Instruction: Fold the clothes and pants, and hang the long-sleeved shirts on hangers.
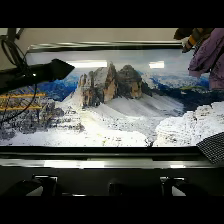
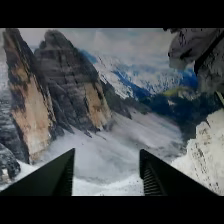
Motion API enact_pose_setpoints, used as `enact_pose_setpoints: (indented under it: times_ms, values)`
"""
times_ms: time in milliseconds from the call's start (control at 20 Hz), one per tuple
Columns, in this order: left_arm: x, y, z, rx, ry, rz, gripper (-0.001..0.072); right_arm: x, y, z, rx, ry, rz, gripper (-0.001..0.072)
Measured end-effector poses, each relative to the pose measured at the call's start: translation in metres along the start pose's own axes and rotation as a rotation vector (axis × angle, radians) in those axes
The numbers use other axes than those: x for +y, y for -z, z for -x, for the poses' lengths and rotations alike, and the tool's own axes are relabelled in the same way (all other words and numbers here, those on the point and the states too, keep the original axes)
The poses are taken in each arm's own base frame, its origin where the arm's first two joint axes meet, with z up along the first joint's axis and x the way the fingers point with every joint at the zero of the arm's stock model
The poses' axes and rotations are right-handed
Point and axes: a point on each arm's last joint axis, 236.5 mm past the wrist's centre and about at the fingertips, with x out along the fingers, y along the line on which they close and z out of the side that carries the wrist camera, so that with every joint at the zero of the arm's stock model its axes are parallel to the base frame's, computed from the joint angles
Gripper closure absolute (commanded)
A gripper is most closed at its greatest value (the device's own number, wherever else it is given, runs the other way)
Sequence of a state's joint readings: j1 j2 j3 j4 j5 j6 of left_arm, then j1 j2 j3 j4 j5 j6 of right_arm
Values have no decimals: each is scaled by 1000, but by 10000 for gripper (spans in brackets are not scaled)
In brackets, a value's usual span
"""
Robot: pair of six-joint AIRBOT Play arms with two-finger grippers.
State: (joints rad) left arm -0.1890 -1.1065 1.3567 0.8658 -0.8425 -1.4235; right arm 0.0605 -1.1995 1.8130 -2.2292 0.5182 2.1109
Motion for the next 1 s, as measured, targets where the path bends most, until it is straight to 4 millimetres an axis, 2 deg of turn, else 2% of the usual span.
enact_pose_setpoints:
  times_ms: [50, 100, 200, 300, 350, 400, 450, 550, 650, 700, 800, 1000]
  values:
    - [8, -3, 4, -6, -22, 2, 623, 33, 43, -4, 137, -42, 58, 85]
    - [18, -2, 7, 5, -49, -3, 681, 60, 85, -2, 268, -85, 111, 144]
    - [40, 8, 13, 53, -117, -27, 682, 103, 172, 17, 545, -186, 219, 231]
    - [68, 25, 19, 124, -207, -58, 682, 125, 249, 49, 800, -303, 302, 369]
    - [82, 34, 21, 156, -255, -65, 682, 130, 282, 67, 914, -364, 322, 556]
    - [99, 46, 23, 190, -309, -65, 682, 132, 308, 84, 1009, -416, 330, 675]
    - [114, 57, 25, 219, -355, -60, 682, 133, 334, 102, 1104, -468, 326, 680]
    - [142, 81, 27, 266, -434, -42, 682, 129, 373, 131, 1244, -537, 312, 680]
    - [161, 99, 26, 285, -485, -28, 680, 126, 398, 152, 1335, -579, 295, 679]
    - [169, 105, 26, 292, -503, -30, 672, 127, 406, 159, 1359, -597, 285, 679]
    - [177, 110, 27, 292, -524, -36, 515, 128, 415, 165, 1381, -619, 269, 680]
    - [179, 114, 28, 290, -535, -41, 515, 130, 421, 168, 1385, -634, 255, 679]
